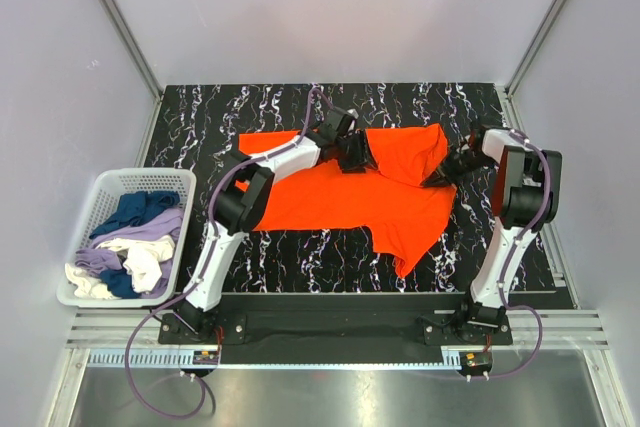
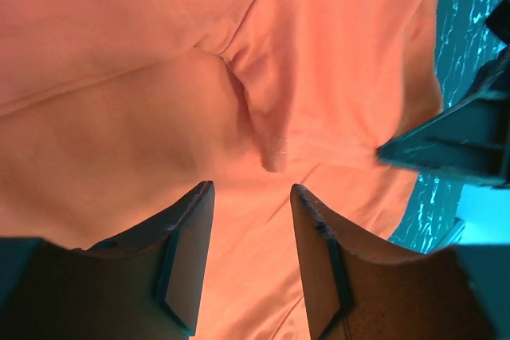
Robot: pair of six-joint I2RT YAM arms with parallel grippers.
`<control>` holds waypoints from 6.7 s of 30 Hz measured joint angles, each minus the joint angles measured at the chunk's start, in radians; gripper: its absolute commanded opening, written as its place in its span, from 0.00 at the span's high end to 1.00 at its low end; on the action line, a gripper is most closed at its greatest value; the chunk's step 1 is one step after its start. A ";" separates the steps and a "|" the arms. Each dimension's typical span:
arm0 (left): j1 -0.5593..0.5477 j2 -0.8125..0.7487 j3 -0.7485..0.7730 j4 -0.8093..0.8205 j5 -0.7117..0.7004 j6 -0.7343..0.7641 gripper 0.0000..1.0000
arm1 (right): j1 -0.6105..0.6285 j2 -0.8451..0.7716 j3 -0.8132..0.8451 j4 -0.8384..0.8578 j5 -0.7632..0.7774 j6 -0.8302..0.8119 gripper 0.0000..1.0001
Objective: Fold and stack the t-shirts
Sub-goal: Fold the tshirt
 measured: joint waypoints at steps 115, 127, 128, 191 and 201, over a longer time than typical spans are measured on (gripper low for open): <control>0.463 -0.948 -1.014 -0.387 -0.427 0.060 0.48 | 0.636 -0.628 -0.709 -0.061 0.426 0.212 0.85; 0.463 -0.946 -1.014 -0.395 -0.428 0.059 0.46 | 0.639 -0.735 -0.637 -0.161 0.489 0.184 0.99; 0.463 -0.944 -1.014 -0.397 -0.430 0.058 0.45 | 0.639 -0.750 -0.622 -0.171 0.492 0.178 0.99; 0.443 -0.477 -0.403 -0.521 -0.517 0.164 1.00 | 0.297 -0.249 0.171 -0.442 0.538 -0.244 1.00; 0.481 -0.364 -0.246 -0.537 -0.502 0.176 1.00 | 0.241 -0.101 0.333 -0.431 0.512 -0.260 1.00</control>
